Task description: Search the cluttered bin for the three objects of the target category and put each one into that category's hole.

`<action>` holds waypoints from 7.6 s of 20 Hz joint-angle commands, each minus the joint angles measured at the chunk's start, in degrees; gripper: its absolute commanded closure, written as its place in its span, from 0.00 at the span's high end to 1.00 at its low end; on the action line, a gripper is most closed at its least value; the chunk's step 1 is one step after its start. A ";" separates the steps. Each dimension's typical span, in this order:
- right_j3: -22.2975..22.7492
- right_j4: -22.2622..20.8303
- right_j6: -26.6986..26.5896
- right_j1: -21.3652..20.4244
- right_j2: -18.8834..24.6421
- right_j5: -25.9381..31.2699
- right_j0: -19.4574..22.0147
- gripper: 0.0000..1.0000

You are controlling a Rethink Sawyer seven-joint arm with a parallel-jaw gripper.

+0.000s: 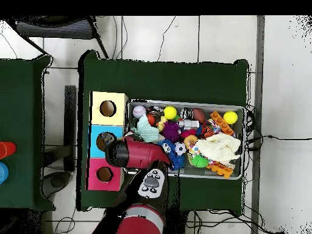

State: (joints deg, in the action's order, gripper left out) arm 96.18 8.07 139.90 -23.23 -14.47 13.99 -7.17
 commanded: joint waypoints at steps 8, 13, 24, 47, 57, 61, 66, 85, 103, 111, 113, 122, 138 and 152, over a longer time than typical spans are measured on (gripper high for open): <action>-4.10 -1.76 -0.01 2.88 0.90 7.64 5.57 0.00; -8.33 -7.70 -7.11 4.94 0.39 5.82 11.15 0.00; -15.19 -19.81 -11.97 8.59 1.82 7.83 20.17 0.00; -13.61 -18.36 -11.04 4.37 11.06 25.83 22.21 1.00; -14.21 -18.77 -12.18 -6.63 13.89 32.27 21.12 1.00; -11.87 -19.44 -10.53 -8.72 14.05 30.11 20.75 1.00; -8.61 -21.00 -7.61 -11.77 13.25 25.08 19.57 1.00; -1.31 -16.84 4.63 -7.04 14.52 11.73 15.86 1.00; -1.95 -11.17 8.97 -4.88 12.38 10.35 9.87 1.00; -5.68 -9.24 8.28 -1.77 12.56 8.01 9.15 1.00; -8.10 -9.02 8.51 1.32 12.44 5.45 8.87 1.00; -14.00 -8.02 7.14 6.52 11.48 3.35 8.16 1.00; -18.22 -8.40 5.13 9.35 11.67 5.70 8.88 1.00; -32.55 -15.91 0.51 15.66 -2.03 32.80 -1.05 1.00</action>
State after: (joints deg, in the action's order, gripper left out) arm 72.97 -3.33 139.88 -14.38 -13.74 35.60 -5.97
